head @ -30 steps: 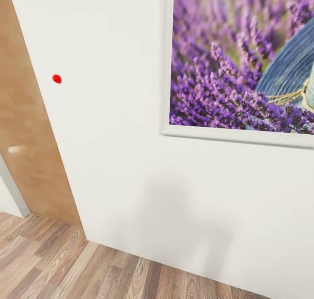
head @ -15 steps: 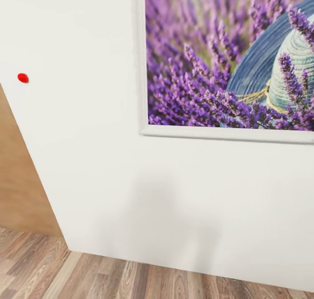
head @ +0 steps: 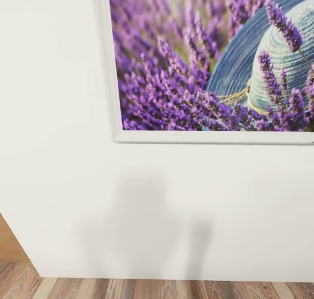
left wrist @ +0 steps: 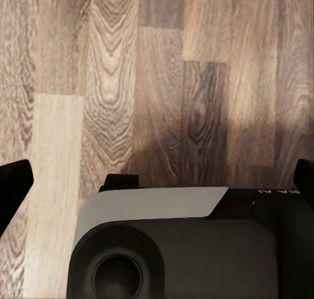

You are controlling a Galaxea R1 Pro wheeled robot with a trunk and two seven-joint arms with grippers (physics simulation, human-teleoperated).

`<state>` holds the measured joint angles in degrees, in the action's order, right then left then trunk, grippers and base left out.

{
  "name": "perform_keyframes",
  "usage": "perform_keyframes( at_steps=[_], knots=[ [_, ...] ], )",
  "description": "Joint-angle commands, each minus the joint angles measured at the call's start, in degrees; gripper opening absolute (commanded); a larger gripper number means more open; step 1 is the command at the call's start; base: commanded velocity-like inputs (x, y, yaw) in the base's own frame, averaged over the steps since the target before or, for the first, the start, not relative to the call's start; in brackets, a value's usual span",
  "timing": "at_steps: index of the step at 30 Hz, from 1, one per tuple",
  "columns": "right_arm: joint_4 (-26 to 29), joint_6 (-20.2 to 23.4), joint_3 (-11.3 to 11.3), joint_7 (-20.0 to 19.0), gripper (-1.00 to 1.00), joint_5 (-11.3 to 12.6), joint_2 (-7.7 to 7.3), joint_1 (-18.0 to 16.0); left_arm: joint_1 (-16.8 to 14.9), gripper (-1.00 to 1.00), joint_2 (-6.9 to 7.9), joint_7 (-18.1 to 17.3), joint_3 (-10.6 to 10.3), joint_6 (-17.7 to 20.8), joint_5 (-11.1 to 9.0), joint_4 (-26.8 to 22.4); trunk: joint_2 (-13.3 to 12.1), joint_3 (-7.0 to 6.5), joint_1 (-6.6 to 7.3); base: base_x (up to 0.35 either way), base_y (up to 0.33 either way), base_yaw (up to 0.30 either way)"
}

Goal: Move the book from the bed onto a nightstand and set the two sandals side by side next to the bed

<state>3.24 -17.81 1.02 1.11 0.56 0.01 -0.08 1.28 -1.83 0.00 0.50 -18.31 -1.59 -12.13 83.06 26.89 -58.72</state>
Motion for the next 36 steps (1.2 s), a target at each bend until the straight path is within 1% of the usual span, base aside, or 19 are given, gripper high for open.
perform_keyframes(
  at_steps=[1, 36],
  knots=[
    [0.0, -0.1, 0.1, 0.1, 1.00, 0.1, 0.00, 0.0, 0.0, 1.00, -0.01, 0.0, 0.0, -0.1, -0.1, -0.1, 0.0, 0.04, -0.01, 0.032, 0.000, -0.259],
    [0.0, -0.1, 0.1, 0.1, 1.00, 0.1, -0.01, 0.0, 0.0, 1.00, -0.01, 0.0, 0.0, -0.1, -0.2, -0.1, 0.0, 0.04, -0.01, 0.002, 0.000, -0.259]
  ],
)
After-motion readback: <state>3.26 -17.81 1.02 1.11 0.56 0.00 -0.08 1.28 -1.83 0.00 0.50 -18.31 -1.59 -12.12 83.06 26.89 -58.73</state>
